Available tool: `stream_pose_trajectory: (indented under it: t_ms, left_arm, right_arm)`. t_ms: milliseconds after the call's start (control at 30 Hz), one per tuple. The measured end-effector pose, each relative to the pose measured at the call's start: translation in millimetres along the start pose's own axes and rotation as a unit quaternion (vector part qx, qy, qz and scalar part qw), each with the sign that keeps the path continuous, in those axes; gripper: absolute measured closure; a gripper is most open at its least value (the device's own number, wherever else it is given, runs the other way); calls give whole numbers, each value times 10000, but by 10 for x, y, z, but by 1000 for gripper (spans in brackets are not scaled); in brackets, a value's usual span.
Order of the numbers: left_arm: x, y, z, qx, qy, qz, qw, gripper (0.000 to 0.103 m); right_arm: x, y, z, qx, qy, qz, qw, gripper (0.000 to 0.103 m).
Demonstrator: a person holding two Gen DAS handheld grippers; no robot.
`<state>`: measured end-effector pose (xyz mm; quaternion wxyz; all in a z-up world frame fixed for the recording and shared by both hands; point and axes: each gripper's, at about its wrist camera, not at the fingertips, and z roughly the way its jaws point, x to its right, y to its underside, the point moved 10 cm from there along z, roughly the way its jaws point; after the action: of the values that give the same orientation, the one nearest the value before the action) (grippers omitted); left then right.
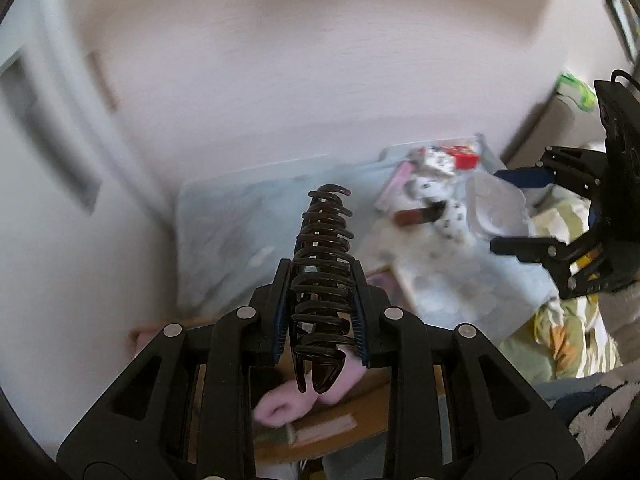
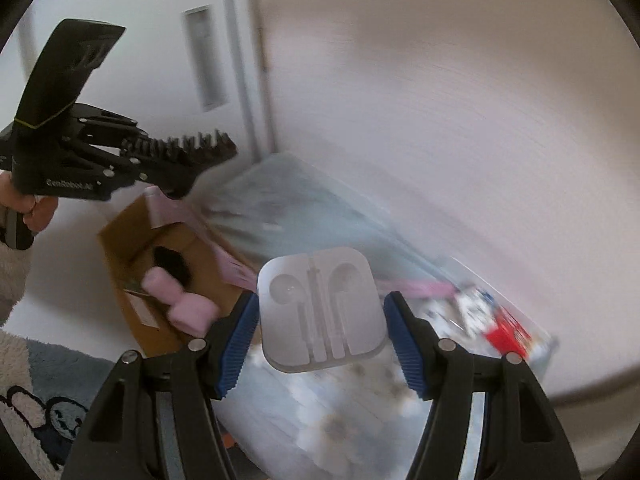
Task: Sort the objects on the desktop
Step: 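Grasp the white earphone case with the right gripper while the left holds the claw clip, then release the claw clip and earphone case into the cardboard box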
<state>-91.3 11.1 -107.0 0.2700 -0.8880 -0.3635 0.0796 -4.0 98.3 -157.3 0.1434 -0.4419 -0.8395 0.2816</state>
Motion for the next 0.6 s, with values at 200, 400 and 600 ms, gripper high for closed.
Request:
stream_pose_trajectory:
  t_ms: [200, 400, 600]
  left_arm:
    - [-448, 344, -71, -39, -215, -542, 9983, 79]
    - [-811, 845, 146, -379, -282, -1083, 9930, 79]
    - [-1015, 1325, 457, -803, -169, -1517, 9850, 79]
  right_arm:
    - [-710, -226, 437, -179, -584, -473, 9970, 42]
    - [-1201, -208, 860, -604, -979, -698, 9909, 42]
    - [-1427, -39, 1219, -1086, -1131, -668, 9854, 42]
